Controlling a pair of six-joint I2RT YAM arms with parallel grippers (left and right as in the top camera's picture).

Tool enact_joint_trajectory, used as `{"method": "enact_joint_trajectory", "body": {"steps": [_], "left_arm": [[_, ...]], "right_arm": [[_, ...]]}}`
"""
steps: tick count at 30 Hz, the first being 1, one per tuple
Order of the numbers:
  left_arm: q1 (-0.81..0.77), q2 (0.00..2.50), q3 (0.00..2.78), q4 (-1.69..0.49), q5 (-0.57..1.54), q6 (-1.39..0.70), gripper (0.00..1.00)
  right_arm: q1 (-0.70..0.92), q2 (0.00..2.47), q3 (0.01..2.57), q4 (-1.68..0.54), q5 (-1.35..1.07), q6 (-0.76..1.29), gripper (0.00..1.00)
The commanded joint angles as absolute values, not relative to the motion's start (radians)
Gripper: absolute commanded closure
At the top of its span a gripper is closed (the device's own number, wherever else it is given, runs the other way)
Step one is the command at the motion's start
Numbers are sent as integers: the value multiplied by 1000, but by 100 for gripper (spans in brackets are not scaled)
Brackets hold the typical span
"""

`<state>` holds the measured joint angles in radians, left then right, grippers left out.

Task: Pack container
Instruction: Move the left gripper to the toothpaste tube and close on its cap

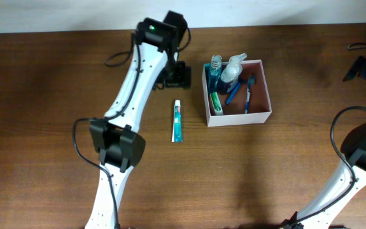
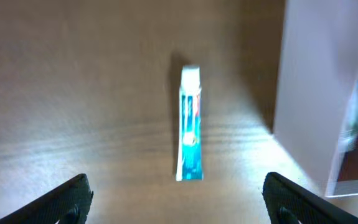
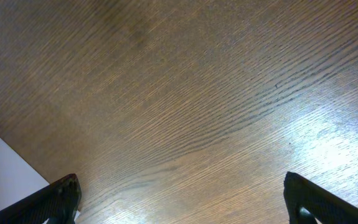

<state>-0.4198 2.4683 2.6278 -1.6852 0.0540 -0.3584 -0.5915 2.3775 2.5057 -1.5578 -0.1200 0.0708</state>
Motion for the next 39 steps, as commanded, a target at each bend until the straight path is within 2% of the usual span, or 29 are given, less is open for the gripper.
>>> {"method": "enact_joint_trajectory", "body": {"steps": [1, 18, 30, 31, 34, 37, 39], "left_arm": [[-418, 2455, 2545, -1688, 83, -344, 11], [-452, 2455, 2208, -1473, 79, -366, 11], [-452, 2455, 2090, -1361, 79, -388, 11], [-452, 2455, 2086, -1356, 80, -389, 16], [-452, 2455, 2075, -1339, 80, -389, 22], [-452, 2457, 2074, -1329, 80, -389, 34], [-452, 2457, 2074, -1325, 83, -389, 38]], "right_arm": [[-596, 2363, 2504, -1554, -108, 68, 1], [-596, 2363, 2504, -1554, -107, 68, 1], [-596, 2363, 2504, -1554, -108, 68, 1], [-596, 2363, 2504, -1554, -108, 68, 1], [-596, 2363, 2504, -1554, -108, 68, 1], [-596, 2363, 2504, -1554, -108, 68, 1], [-596, 2363, 2504, -1554, -108, 68, 1]]}}
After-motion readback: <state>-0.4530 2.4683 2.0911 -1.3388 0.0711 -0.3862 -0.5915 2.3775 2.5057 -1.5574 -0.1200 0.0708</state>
